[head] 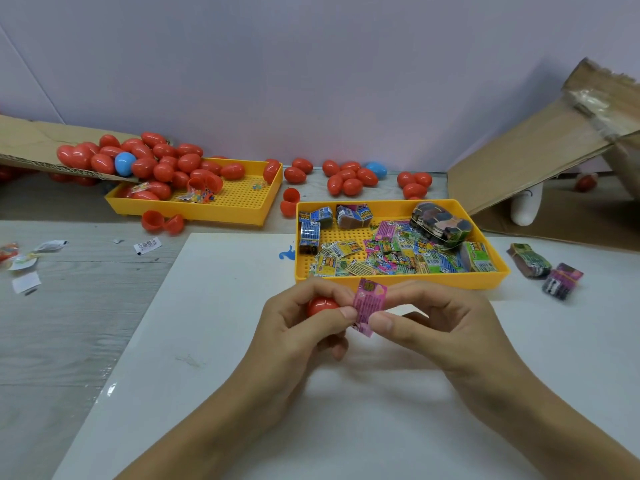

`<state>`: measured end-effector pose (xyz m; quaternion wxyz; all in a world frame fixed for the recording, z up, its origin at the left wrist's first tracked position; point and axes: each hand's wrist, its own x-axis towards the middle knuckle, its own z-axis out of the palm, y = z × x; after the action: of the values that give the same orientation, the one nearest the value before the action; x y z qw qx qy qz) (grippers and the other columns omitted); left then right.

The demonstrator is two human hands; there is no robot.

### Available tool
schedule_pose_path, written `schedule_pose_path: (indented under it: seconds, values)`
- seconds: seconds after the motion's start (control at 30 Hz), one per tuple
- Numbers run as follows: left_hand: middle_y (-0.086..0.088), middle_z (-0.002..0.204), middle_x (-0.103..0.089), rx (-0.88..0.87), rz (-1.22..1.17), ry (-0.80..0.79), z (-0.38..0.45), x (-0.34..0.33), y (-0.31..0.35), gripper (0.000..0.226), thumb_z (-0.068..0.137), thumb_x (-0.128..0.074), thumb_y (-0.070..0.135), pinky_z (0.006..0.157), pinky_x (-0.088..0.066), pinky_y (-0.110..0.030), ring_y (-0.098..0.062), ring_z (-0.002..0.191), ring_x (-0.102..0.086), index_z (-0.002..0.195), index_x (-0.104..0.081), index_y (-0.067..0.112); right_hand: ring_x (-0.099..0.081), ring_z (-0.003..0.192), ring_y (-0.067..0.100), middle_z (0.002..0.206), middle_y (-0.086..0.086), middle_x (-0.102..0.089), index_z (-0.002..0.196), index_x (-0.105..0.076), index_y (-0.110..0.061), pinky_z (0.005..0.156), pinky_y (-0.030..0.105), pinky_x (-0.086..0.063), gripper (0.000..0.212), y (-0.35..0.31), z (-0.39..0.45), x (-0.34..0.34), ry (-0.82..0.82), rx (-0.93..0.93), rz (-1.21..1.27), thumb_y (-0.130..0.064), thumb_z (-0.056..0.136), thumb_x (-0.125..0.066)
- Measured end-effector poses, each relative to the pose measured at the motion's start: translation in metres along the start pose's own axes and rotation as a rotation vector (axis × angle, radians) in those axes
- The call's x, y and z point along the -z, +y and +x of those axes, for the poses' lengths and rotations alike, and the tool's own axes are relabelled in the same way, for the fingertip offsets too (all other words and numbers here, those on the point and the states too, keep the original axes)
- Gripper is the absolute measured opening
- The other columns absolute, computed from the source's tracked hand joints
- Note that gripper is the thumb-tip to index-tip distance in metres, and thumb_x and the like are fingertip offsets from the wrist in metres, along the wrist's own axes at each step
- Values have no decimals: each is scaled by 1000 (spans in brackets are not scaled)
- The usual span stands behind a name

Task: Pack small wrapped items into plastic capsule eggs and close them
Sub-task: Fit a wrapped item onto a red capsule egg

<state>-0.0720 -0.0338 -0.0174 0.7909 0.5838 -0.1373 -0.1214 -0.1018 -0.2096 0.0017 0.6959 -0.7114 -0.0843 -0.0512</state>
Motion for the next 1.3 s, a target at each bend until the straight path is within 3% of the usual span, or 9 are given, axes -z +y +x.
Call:
schedule_pose_path:
  seconds: [0.1,0.33,0.53,0.63,0.77,0.93,1.03,1.17,1.3]
  values:
    - [-8,76,-56,15,-5,-6,0,0,0,13,67,-71,22,54,-43,-26,-19,62,-46,74,-66,12,-70,86,21,91,2,-77,82,-79,-23,73,31,-54,14,1,0,1,-29,1,36,-20,68,-81]
    - [-7,86,-55,13,-78,-92,-2,-2,3,6,65,-62,17,57,-42,-26,-19,71,-47,69,-60,14,-70,82,9,85,1,-76,75,-79,-22,67,20,-53,14,1,1,3,-88,27,104,-10,70,-76]
    - [-2,94,-58,-21,-28,-123,-4,-3,2,5,62,-59,18,57,-41,-26,-21,76,-47,66,-59,14,-68,76,12,83,0,-74,77,-76,-27,64,25,-51,11,5,-2,2,21,92,-90,-17,74,-74]
    - [-3,96,-56,-117,189,-135,-6,-4,0,11,68,-57,22,61,-38,-31,-22,72,-45,70,-56,10,-69,76,14,86,-2,-75,87,-75,-30,63,24,-53,17,6,-4,-1,73,145,-100,-18,75,-74]
    - [-1,94,-54,-209,368,-162,-10,-6,1,12,76,-55,22,69,-38,-22,-11,75,-49,77,-55,10,-69,67,13,85,-11,-74,94,-76,-31,52,24,-54,17,5,-8,-4,132,291,-181,-26,78,-70]
    - [0,92,-56,-235,352,-127,-10,-8,3,9,77,-58,26,65,-38,-33,-16,72,-48,80,-58,18,-68,71,17,85,-10,-72,90,-79,-27,45,25,-53,17,6,-7,-1,193,343,-306,-14,79,-74]
    - [-4,97,-58,-225,329,-121,-10,-5,3,18,76,-56,25,66,-39,-37,-19,78,-49,90,-63,16,-69,73,16,86,-12,-72,94,-77,-25,45,29,-53,14,6,-7,0,188,377,-345,-22,82,-72]
    - [1,101,-60,-219,331,-98,-10,-2,4,32,77,-50,27,70,-43,-32,-18,81,-52,104,-68,27,-69,70,14,84,-13,-71,91,-76,-26,44,31,-52,16,7,-6,-2,190,372,-349,-14,82,-72]
    - [4,100,-65,-213,268,-14,-9,-5,2,35,79,-59,30,70,-48,-22,-10,81,-58,113,-59,36,-69,67,15,84,-12,-69,90,-73,-27,43,33,-51,8,6,-6,-2,185,389,-292,-24,84,-69]
